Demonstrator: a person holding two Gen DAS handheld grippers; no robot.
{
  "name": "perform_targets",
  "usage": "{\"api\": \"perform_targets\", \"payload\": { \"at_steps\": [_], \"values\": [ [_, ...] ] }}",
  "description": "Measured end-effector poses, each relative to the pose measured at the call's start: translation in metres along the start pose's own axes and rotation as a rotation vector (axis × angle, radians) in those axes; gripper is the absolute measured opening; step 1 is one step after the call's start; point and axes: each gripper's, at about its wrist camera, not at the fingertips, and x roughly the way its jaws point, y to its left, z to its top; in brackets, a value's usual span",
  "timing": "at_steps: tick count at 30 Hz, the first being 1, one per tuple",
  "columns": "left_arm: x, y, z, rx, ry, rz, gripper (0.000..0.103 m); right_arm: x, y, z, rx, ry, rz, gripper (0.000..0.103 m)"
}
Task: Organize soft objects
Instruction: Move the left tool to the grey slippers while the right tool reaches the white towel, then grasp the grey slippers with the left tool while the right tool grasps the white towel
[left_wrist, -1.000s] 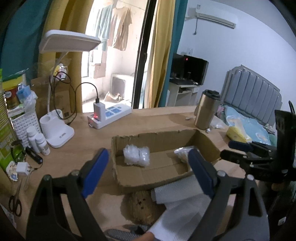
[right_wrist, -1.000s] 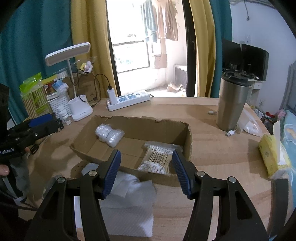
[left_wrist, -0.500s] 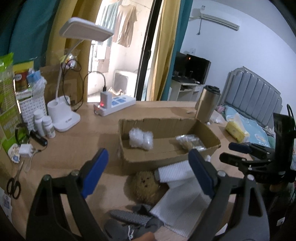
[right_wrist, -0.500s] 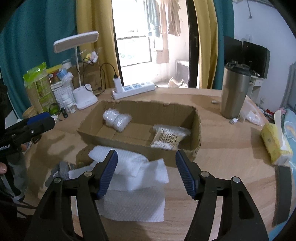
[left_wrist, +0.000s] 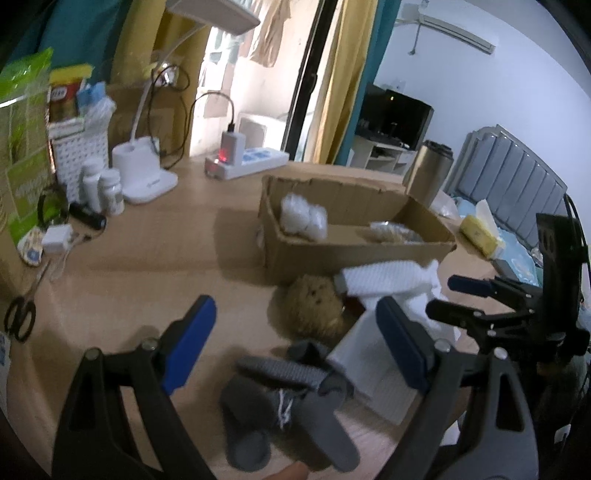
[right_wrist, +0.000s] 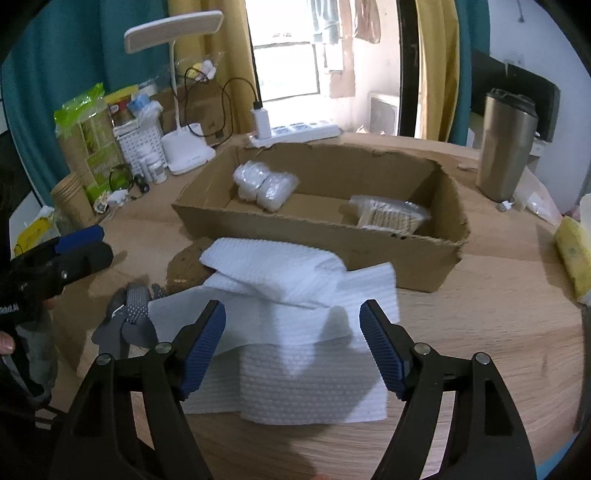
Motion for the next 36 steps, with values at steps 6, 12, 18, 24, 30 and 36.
{"api": "perform_targets", "payload": {
  "at_steps": [6,12,18,24,30,36],
  "values": [
    [0.000,0.011,-0.016,-0.027,0.026,0.008,0.090,0.013,0.007,-0.004,-0.005,0.038,0.002,0.078],
    [0.003,0.017,-0.033,-0.051,0.073,0.002,0.090,0.023,0.012,-0.006,-0.028,0.061,-0.005,0.078],
    [0.011,0.009,-0.043,-0.040,0.117,-0.011,0.090,0.024,0.013,-0.008,-0.056,0.059,-0.015,0.075],
    [0.021,0.001,-0.048,-0.005,0.160,0.007,0.090,0.023,0.013,-0.013,-0.106,0.037,-0.074,0.046],
    [0.026,-0.005,-0.052,0.024,0.188,0.045,0.090,0.014,0.000,-0.013,-0.085,-0.004,-0.086,0.005],
    [0.027,-0.008,-0.050,0.034,0.193,0.056,0.089,-0.014,-0.005,-0.006,-0.094,-0.071,-0.073,0.005]
  ]
}}
